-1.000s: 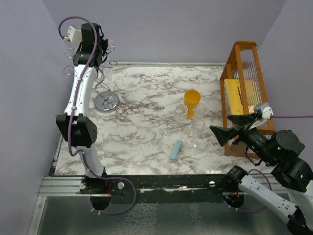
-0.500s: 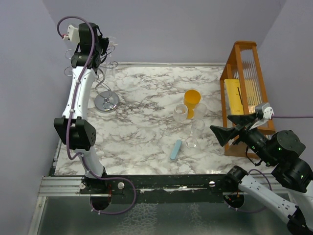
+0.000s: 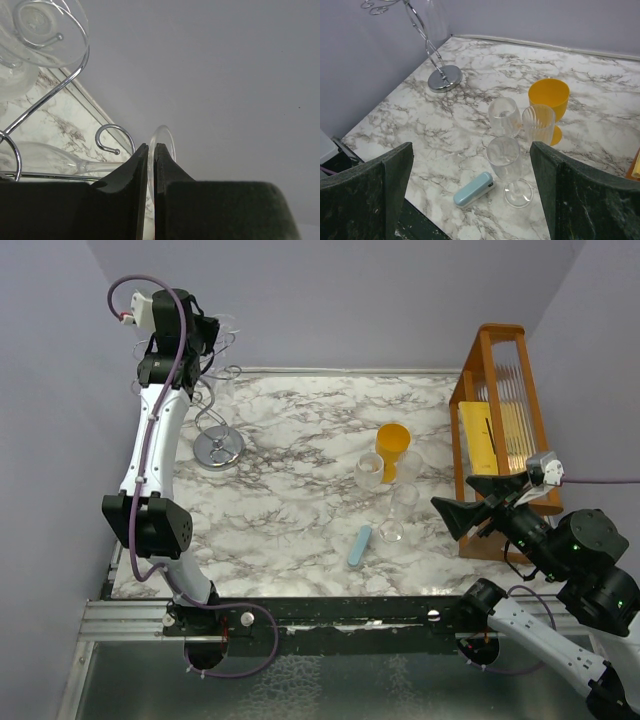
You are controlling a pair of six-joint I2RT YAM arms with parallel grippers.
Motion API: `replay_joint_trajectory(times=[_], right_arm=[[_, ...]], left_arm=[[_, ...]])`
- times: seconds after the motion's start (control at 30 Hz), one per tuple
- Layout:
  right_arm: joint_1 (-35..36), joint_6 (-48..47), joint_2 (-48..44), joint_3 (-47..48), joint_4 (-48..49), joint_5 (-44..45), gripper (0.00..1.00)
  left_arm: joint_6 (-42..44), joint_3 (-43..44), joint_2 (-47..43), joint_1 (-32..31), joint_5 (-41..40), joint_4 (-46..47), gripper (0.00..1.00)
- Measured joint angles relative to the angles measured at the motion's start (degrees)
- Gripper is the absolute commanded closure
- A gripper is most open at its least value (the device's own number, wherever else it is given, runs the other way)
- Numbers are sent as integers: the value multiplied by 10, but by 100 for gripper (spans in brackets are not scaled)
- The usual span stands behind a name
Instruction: Take the wine glass off the wine glass rack
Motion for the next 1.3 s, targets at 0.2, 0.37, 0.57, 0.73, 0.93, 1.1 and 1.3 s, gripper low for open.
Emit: replay_joint_trajectory(times=[0.2,0.37,0.57,0.73,0.93,1.1,1.3], right_arm=[[0,3,-2,0,0,0,0],[0,3,-8,0,0,0,0],[0,3,-8,0,0,0,0],[0,3,-8,0,0,0,0],[0,2,-8,0,0,1,0],[0,1,-7,0,0,1,0],[0,-2,-7,0,0,1,0]], left_arm=[[1,-1,-2,2,-9,-3,100],[-2,0,-2,6,-35,-11,100],[-7,6,-2,8,-61,-10,100],[-14,17,-2,9,-78,-7,100],[-24,36,12,9,-91,-5,100],[-48,52,37,9,-91,-1,100],[-65,98,83,9,-90,-6,100]])
